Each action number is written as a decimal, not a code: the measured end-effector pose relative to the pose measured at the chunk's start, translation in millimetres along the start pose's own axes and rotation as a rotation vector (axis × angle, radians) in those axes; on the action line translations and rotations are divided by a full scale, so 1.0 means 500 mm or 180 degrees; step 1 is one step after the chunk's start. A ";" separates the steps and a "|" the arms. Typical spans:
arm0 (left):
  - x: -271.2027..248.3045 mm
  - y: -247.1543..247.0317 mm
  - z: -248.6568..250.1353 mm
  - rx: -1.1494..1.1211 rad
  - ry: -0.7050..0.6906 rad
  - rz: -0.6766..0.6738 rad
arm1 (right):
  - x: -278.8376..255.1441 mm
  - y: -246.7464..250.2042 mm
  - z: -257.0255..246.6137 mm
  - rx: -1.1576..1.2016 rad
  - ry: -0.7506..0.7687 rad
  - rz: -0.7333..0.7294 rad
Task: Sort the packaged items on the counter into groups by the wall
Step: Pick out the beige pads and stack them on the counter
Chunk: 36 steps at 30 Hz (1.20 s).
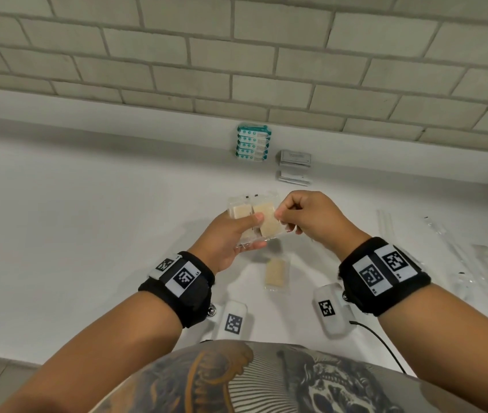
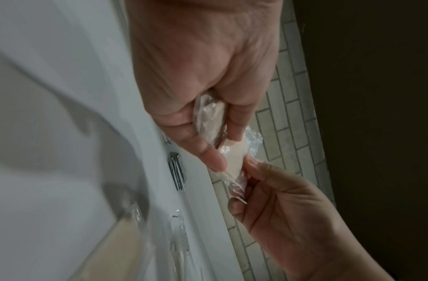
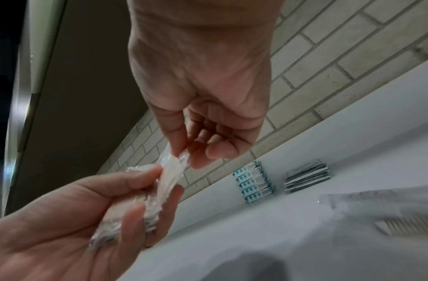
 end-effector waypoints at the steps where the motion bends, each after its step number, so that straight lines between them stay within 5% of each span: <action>1: 0.000 0.000 0.002 0.0107 -0.0025 -0.0006 | 0.001 -0.002 0.001 -0.0036 -0.0027 -0.0065; 7: 0.000 -0.010 0.009 0.0932 -0.0117 -0.0182 | 0.000 -0.002 -0.016 -0.0232 0.0031 -0.0221; 11: -0.006 -0.008 -0.004 0.0640 0.0039 -0.0241 | 0.016 0.017 -0.022 -0.2001 0.0206 0.0026; 12: -0.006 -0.001 -0.008 0.0459 0.0116 -0.0218 | 0.019 0.028 -0.012 -0.1954 0.0074 0.0070; 16: -0.009 0.015 -0.013 -0.0413 0.0325 -0.0352 | 0.003 0.003 0.050 -0.0914 -0.0570 -0.0506; 20: -0.010 0.027 -0.005 -0.0384 0.0169 -0.0324 | -0.012 -0.066 0.103 -0.1939 -0.0643 -0.1010; 23: -0.005 0.044 -0.010 -0.0304 0.0140 -0.0058 | 0.000 -0.045 0.084 -0.1861 -0.0408 -0.0430; 28: -0.001 0.035 -0.011 -0.0111 0.0114 -0.0083 | -0.001 -0.018 0.012 0.0183 -0.0179 -0.0122; 32: 0.002 0.013 -0.009 0.0035 0.0149 -0.0224 | 0.004 -0.010 -0.005 -0.0122 0.0029 0.0044; 36: 0.003 0.022 -0.016 0.0056 0.0519 -0.0042 | -0.007 0.008 -0.050 -0.1059 0.1044 0.0400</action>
Point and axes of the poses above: each hand's wrist, its own x-axis towards the middle knuckle, its own y-axis out of the back of the hand, z = x × y, the point moved 8 cm from there along x, towards the middle knuckle, and after that the axes turned 1 degree about -x, right-handed, at the moved point
